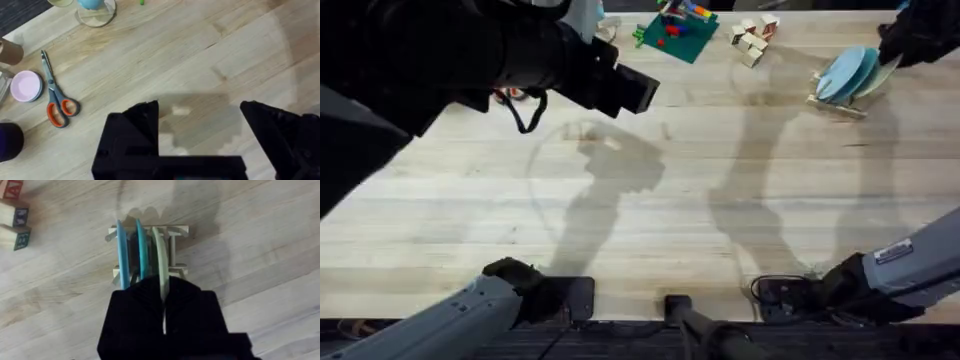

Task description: Pick up the plates from the table one by one and place each into a slot on the dish rack.

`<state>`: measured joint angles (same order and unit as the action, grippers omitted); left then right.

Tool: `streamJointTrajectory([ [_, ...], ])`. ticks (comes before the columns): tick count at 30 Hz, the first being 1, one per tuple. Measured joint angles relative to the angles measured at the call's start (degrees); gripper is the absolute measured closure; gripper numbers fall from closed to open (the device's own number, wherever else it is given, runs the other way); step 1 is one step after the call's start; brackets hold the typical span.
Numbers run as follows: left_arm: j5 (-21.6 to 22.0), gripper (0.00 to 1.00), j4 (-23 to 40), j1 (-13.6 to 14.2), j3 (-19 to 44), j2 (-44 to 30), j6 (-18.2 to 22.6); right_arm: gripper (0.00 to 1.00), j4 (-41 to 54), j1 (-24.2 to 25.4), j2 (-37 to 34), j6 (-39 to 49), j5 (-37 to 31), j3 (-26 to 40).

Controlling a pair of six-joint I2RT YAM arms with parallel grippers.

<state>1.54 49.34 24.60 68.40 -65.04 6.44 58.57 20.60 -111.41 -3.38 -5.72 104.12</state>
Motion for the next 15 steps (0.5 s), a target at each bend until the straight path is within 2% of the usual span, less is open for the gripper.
streamJointTrajectory([
  [15,0.0,0.008,0.0,0.0,0.0,0.0,0.0,0.969,-1.53,0.0,0.0,0.0,0.0,0.0],
])
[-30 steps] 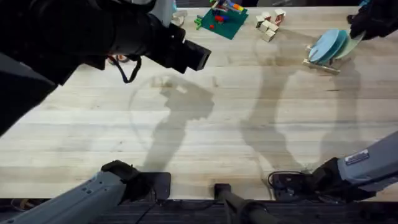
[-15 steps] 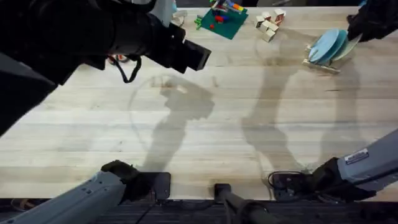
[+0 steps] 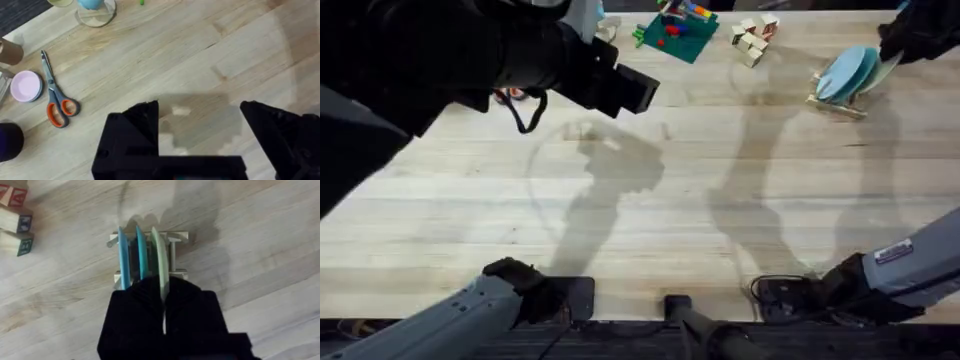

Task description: Pick up the plates from the table one by one and place each into a slot on the dish rack.

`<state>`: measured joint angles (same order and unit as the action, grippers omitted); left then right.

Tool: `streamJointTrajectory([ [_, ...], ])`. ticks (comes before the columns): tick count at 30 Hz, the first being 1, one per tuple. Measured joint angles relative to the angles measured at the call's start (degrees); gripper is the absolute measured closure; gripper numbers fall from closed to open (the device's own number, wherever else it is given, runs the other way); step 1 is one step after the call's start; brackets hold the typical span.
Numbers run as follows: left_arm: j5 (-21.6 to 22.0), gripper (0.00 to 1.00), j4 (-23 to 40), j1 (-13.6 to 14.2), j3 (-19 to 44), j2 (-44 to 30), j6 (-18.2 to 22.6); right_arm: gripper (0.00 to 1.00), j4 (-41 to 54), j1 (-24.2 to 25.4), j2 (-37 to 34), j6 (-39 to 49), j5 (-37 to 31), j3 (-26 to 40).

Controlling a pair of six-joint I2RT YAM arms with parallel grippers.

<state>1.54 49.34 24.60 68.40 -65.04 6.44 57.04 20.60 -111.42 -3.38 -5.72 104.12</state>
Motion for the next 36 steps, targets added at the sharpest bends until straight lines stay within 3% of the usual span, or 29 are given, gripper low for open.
streamJointTrajectory([
  [32,0.0,0.008,0.0,0.0,0.0,0.0,0.0,0.969,0.26,0.0,-3.93,-0.9,0.0,0.0],
  [36,-0.02,0.008,0.0,0.0,0.0,0.0,0.0,0.916,0.28,0.0,-3.93,-0.92,0.13,0.0],
])
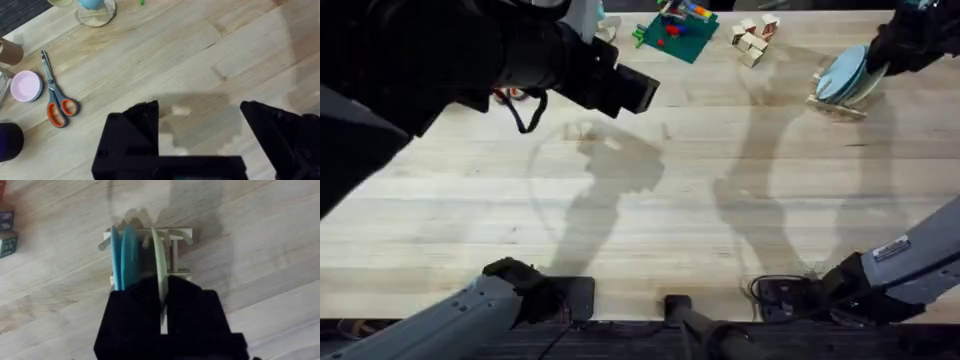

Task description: Pick up the plates from the table one by one and place each into a slot on the dish rack.

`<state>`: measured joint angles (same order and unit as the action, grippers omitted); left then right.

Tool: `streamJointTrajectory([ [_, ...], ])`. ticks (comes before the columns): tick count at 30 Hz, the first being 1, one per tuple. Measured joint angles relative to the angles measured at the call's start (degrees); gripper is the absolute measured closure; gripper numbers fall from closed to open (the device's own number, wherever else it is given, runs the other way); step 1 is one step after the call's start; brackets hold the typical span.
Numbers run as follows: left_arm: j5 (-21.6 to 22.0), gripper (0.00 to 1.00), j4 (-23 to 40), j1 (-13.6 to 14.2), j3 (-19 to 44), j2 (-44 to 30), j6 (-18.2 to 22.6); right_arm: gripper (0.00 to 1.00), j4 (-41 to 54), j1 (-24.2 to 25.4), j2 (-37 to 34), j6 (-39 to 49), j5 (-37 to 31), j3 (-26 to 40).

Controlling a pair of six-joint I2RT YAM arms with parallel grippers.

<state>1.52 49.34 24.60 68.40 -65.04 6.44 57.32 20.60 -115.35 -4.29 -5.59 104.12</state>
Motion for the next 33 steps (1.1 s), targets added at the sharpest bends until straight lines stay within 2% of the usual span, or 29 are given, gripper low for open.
streamJointTrajectory([
  [11,0.02,0.007,0.0,0.0,0.0,0.0,0.0,0.866,0.04,0.0,0.0,0.0,0.09,0.0],
  [22,0.02,0.008,0.0,0.0,0.0,0.0,-0.87,0.859,1.0,0.0,0.0,0.0,-0.12,0.0],
  [27,0.0,0.008,-0.02,0.0,0.0,0.0,-0.87,0.674,1.6,0.0,2.19,0.02,-2.13,0.0],
  [33,0.02,0.008,0.0,0.0,0.0,0.0,-0.86,0.656,1.68,0.0,9.26,0.02,-2.42,0.0],
])
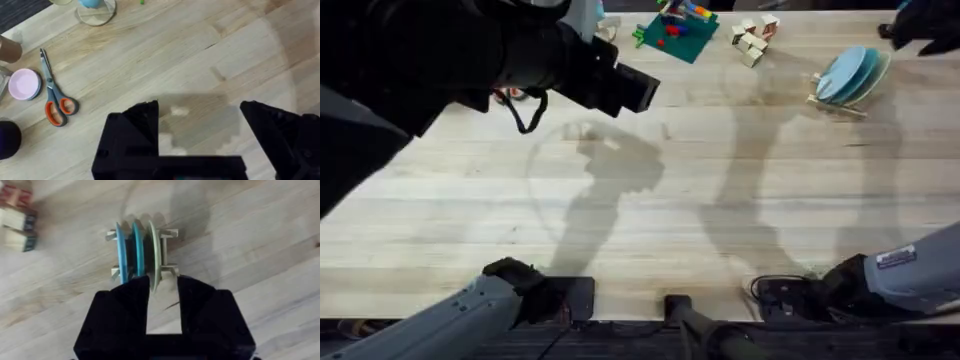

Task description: Pick up the plates from the table one by one and place each into a slot on the dish rack.

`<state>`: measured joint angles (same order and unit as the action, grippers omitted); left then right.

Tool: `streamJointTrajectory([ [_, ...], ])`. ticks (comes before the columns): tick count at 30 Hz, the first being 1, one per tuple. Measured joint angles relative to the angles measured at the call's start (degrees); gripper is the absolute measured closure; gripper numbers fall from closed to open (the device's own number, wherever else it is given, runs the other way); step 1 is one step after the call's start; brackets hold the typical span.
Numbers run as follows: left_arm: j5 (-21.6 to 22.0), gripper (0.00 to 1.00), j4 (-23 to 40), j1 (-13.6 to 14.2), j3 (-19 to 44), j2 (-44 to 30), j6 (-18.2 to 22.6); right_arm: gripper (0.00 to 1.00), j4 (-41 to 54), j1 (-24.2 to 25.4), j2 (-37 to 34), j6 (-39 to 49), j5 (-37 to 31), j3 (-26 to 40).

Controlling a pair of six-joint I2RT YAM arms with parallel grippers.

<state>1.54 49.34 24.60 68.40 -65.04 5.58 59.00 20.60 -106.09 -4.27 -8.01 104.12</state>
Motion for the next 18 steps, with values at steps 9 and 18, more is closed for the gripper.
streamJointTrajectory([
  [9,-0.01,0.008,0.0,0.0,0.0,-0.01,0.0,0.606,3.14,0.0,10.26,-0.07,0.88,0.0],
  [18,-0.01,0.008,0.0,0.0,0.0,0.0,-0.02,0.013,11.69,-1.19,18.49,2.78,6.54,0.0],
])
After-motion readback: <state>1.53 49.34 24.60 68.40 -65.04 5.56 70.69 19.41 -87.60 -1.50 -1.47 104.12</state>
